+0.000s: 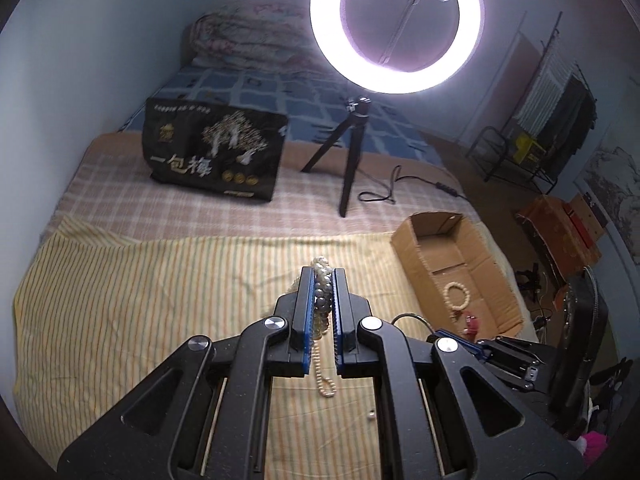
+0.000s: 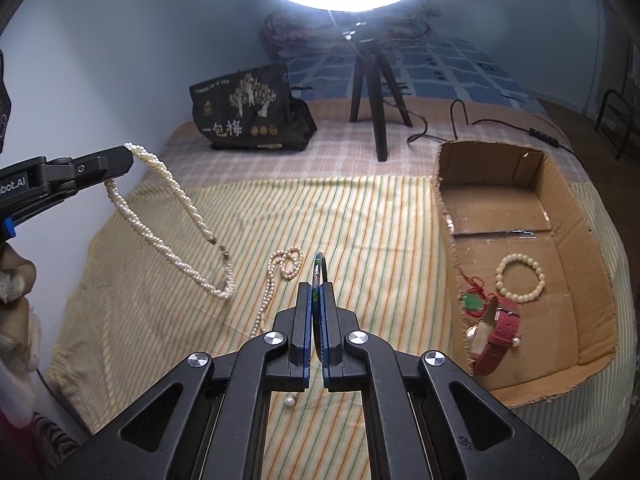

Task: Organize jewelry
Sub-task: 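Lift and carry the necklace into the box with the left tool while the right tool carries the bangle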

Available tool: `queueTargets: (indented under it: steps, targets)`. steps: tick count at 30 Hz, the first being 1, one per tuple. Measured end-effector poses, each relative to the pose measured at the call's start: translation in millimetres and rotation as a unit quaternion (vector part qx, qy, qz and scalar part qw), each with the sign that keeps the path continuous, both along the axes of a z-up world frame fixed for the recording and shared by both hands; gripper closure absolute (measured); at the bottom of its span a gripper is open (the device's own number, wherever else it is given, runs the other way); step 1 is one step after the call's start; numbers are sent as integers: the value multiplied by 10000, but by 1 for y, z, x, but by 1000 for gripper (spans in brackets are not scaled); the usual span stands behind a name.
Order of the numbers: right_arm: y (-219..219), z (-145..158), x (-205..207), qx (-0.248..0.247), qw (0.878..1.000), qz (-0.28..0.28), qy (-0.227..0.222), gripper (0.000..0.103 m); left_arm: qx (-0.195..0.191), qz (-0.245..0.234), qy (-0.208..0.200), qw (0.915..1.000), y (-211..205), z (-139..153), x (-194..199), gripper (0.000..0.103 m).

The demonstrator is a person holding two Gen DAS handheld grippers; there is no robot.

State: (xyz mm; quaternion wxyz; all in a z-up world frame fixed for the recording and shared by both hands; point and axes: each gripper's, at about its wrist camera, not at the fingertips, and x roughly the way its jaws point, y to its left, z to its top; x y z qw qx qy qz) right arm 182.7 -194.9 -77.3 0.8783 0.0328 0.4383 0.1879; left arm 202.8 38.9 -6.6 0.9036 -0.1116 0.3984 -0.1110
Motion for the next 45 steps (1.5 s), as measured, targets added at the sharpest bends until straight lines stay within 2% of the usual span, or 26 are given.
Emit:
queueTargets:
  steps: [8, 22, 33, 40, 45]
  targets:
    - [-30, 20, -10, 65, 9996, -166, -207, 101, -37, -180, -176, 9997, -25, 20, -4, 97]
    - [-109, 43, -26, 135, 9952, -824, -504, 101, -6, -551, -349, 9979, -83, 38, -5, 97]
    - [-150, 42, -30, 146, 9924, -1120, -484, 101, 15, -872, -375, 9955, -133, 48, -1, 97]
    - [-164, 39, -28, 178, 9918, -1190, -428, 101, 22, -1159, -359, 9926, -170, 52, 15, 97]
    - [-171, 35, -24, 137, 9914, -1249, -376, 101, -143, -1260, -280, 9915, -187, 53, 33, 97]
